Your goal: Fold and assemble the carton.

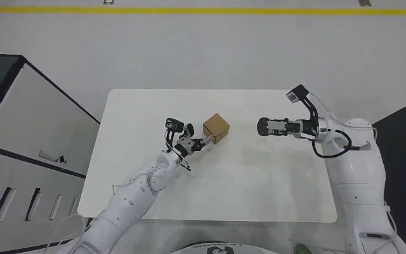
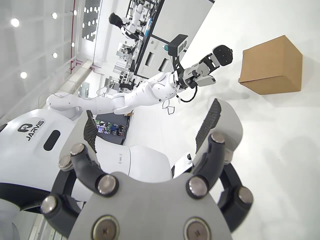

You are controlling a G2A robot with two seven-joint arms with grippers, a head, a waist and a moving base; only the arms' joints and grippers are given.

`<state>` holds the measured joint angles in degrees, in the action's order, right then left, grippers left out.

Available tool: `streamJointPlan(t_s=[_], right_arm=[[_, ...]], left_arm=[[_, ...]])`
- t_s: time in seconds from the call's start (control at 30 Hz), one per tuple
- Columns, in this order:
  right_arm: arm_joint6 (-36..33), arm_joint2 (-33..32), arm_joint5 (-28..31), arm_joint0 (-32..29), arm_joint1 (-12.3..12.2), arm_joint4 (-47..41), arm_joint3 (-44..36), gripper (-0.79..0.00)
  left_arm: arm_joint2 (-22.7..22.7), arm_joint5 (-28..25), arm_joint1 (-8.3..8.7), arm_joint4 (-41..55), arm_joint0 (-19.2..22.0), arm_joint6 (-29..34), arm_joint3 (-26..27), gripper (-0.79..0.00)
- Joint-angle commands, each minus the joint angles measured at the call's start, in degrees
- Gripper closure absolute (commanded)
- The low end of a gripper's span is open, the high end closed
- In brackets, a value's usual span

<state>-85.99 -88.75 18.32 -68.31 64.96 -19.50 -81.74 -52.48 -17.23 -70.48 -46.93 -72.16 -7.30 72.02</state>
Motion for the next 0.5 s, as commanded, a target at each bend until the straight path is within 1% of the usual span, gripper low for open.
streamJointPlan(t_s=[0.0,0.03,0.1,0.13,0.2,0.3,0.33,0.37,0.47], right_arm=[[0.00,0.00,0.00,0.00,0.00,0.00,0.00,-0.785],[0.00,0.00,0.00,0.00,0.00,0.00,0.00,-0.785],[0.00,0.00,0.00,0.00,0.00,0.00,0.00,-0.785],[0.00,0.00,0.00,0.00,0.00,0.00,0.00,-0.785],[0.00,0.00,0.00,0.00,0.00,0.00,0.00,-0.785],[0.00,0.00,0.00,0.00,0.00,0.00,0.00,-0.785],[0.00,0.00,0.00,0.00,0.00,0.00,0.00,-0.785],[0.00,0.00,0.00,0.00,0.00,0.00,0.00,-0.785],[0.00,0.00,0.00,0.00,0.00,0.00,0.00,-0.785]], left_arm=[[0.67,1.18,-0.21,-5.39,0.65,-4.07,-0.90,-0.785],[1.31,0.97,-0.33,-8.03,1.27,-5.75,-1.39,-0.785],[2.43,-1.35,-0.65,-11.18,2.43,-9.89,-3.52,-0.785],[2.83,-1.22,-0.89,-12.51,3.37,-11.24,-4.82,-0.785],[4.88,0.00,-1.26,-20.18,5.22,-14.81,-7.26,-0.785],[6.61,0.23,-2.29,-21.39,7.04,-17.40,-11.34,-0.785],[6.91,0.05,-2.68,-20.43,7.46,-17.72,-12.51,-0.785],[7.03,-0.09,-2.92,-19.81,7.77,-18.42,-12.79,-0.785],[7.03,-0.09,-2.92,-19.81,7.77,-18.42,-12.79,-0.785]])
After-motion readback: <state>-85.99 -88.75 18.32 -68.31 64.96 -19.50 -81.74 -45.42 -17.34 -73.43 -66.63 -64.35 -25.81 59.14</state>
